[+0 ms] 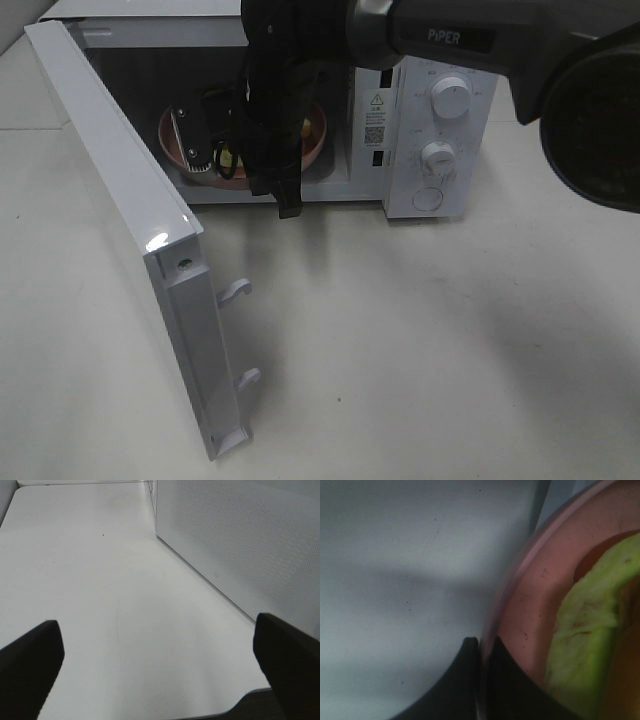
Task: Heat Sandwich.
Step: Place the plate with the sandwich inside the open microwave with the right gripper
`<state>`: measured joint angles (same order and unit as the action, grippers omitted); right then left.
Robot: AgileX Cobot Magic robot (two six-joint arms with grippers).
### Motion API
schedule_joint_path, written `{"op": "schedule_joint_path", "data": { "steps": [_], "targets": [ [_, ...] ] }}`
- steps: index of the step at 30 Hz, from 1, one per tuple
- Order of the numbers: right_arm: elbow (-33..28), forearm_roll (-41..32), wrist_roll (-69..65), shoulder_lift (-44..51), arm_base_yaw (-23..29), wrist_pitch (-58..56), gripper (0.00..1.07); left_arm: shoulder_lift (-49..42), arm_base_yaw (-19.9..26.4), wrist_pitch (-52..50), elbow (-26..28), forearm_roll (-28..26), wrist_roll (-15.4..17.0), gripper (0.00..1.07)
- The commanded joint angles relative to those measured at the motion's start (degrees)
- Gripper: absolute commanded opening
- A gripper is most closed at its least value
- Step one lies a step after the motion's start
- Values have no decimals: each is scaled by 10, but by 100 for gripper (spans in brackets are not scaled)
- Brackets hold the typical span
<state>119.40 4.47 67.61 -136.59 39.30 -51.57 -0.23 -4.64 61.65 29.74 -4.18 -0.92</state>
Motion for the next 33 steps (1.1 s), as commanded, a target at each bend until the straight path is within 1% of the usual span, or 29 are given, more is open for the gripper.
{"op": "schedule_joint_path", "data": {
  "steps": [1, 9, 13, 17, 18, 19, 21, 22, 23, 26, 27, 28, 29, 33],
  "targets": [
    [10, 1, -3, -1, -7, 13, 0, -10, -4, -2, -1, -1, 2, 98],
    [10, 3, -26, -7, -11, 23, 2, -10, -4, -2, -1, -1, 2, 98],
    [10, 8, -31, -7, -11, 27, 5, -10, -4, -2, -1, -1, 2, 98],
    [10, 14, -68, -7, -11, 41, 19, -10, -4, -2, -1, -1, 2, 98],
    [10, 14, -68, -7, -11, 41, 19, -10, -4, -2, -1, -1, 2, 98],
    [10, 19, -88, -7, -11, 49, 28, -10, -4, -2, -1, -1, 2, 98],
    [10, 32, -107, -7, -11, 52, 40, -10, -4, -2, -1, -1, 2, 98],
    [10, 32, -107, -7, -11, 52, 40, -10, -4, -2, -1, -1, 2, 98],
    [10, 44, -118, -7, -11, 52, 51, -10, -4, -2, -1, -1, 2, 98],
    [10, 46, -133, -7, -11, 49, 65, -10, -4, -2, -1, -1, 2, 98],
    [10, 46, -133, -7, -11, 49, 65, -10, -4, -2, -1, -1, 2, 98],
    [10, 46, -133, -7, -11, 48, 71, -10, -4, -2, -1, -1, 2, 98],
    [10, 46, -133, -7, -11, 45, 72, -10, -4, -2, -1, -1, 2, 98],
    [3, 46, -133, 0, -11, 38, 74, -10, -4, -2, -1, -1, 2, 98]
  ]
}}
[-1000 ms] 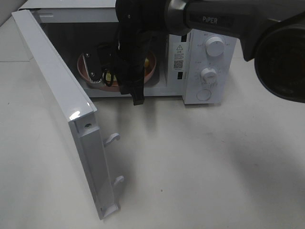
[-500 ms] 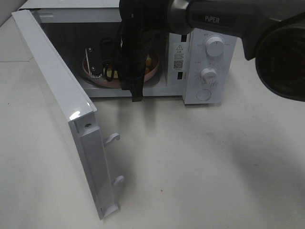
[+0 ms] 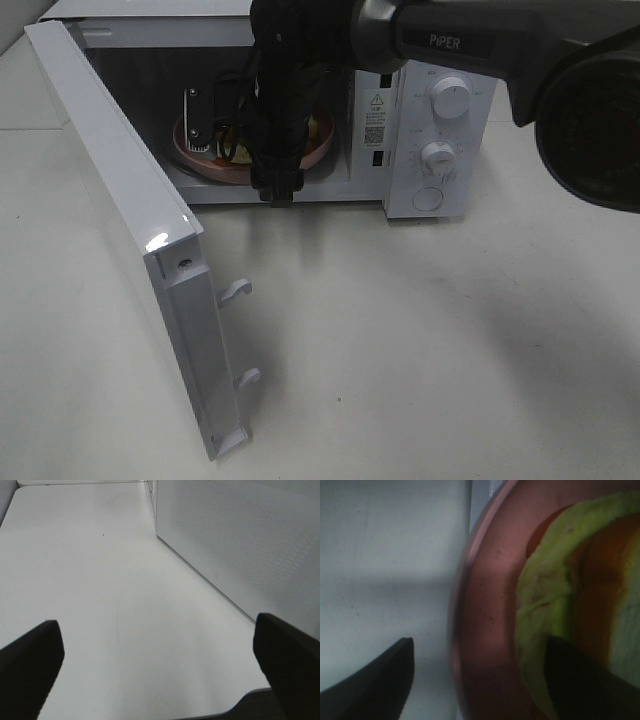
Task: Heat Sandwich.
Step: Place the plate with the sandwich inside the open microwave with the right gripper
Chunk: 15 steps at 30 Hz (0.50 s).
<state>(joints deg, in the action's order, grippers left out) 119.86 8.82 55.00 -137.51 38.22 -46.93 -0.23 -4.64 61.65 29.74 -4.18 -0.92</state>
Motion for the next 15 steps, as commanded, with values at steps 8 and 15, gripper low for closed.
{"op": "schedule_joint_path", "data": {
  "steps": [8, 15],
  "targets": [
    [-45, 2, -1, 38, -1, 10, 74, -10, -4, -2, -1, -1, 2, 98],
    [-96, 7, -1, 71, 2, 26, 74, -10, -4, -2, -1, -1, 2, 98]
  ]
}}
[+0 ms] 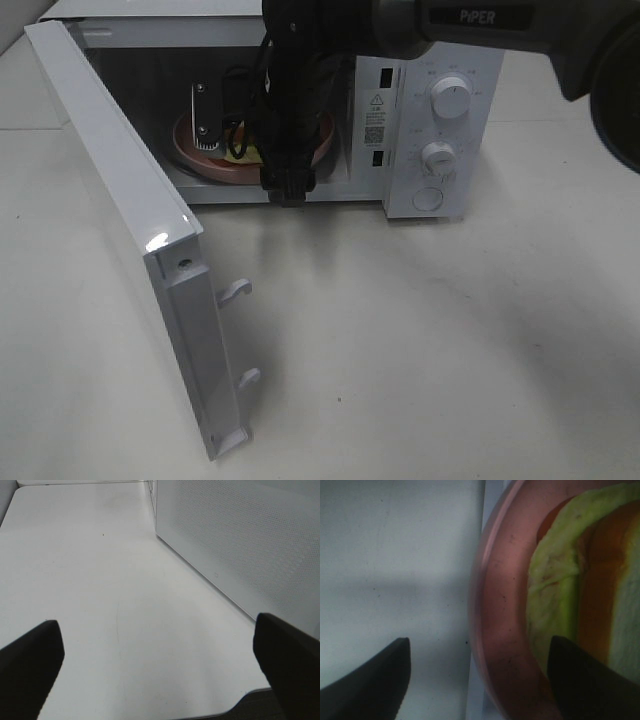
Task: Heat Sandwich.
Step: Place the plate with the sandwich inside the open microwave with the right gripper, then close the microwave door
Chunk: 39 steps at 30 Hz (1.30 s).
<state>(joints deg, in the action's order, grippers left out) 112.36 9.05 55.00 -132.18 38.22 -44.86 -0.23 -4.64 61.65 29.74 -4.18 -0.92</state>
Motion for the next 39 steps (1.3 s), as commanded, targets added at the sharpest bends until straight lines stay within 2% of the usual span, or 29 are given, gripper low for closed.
{"op": "schedule_joint_path", "data": {
  "steps": [1, 7, 26, 39],
  "targets": [
    [-38, 6, -1, 30, 6, 7, 74, -10, -4, -2, -1, -1, 2, 98],
    [-99, 13, -1, 68, 12, 32, 74, -10, -4, -2, -1, -1, 2, 98],
    [-230, 13, -25, 181, 13, 48, 74, -10, -4, -2, -1, -1, 2, 98],
    [-370, 13, -55, 285, 13, 95, 74, -10, -4, -2, -1, -1, 2, 98]
  ]
}}
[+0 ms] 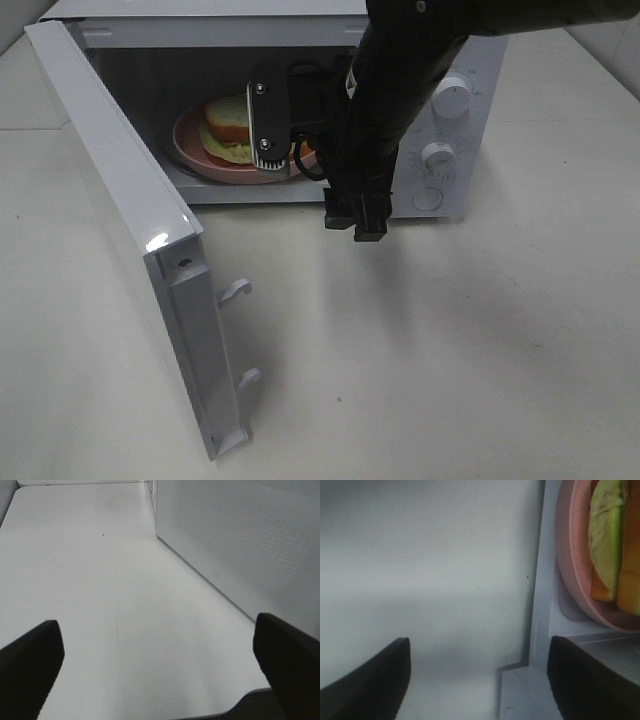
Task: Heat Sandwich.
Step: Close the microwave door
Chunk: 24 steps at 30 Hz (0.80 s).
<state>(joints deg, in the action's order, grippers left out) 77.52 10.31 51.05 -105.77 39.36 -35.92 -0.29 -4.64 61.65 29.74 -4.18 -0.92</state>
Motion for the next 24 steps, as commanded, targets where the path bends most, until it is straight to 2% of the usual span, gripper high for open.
{"op": "schedule_joint_path", "data": {
  "steps": [1, 11, 15, 19, 24],
  "targets": [
    [-21, 0, -15, 21, 1, 6, 74, -9, -4, -2, -1, -1, 2, 98],
    [-126, 0, -104, 100, 1, 32, 74, -9, -4, -2, -1, -1, 2, 98],
    [-147, 0, -121, 123, 1, 34, 74, -9, -4, -2, -1, -1, 2, 98],
    [-186, 0, -190, 167, 1, 28, 74, -9, -4, -2, -1, -1, 2, 98],
    [-206, 0, -254, 194, 1, 25, 74, -9, -4, -2, -1, -1, 2, 98]
  ]
}}
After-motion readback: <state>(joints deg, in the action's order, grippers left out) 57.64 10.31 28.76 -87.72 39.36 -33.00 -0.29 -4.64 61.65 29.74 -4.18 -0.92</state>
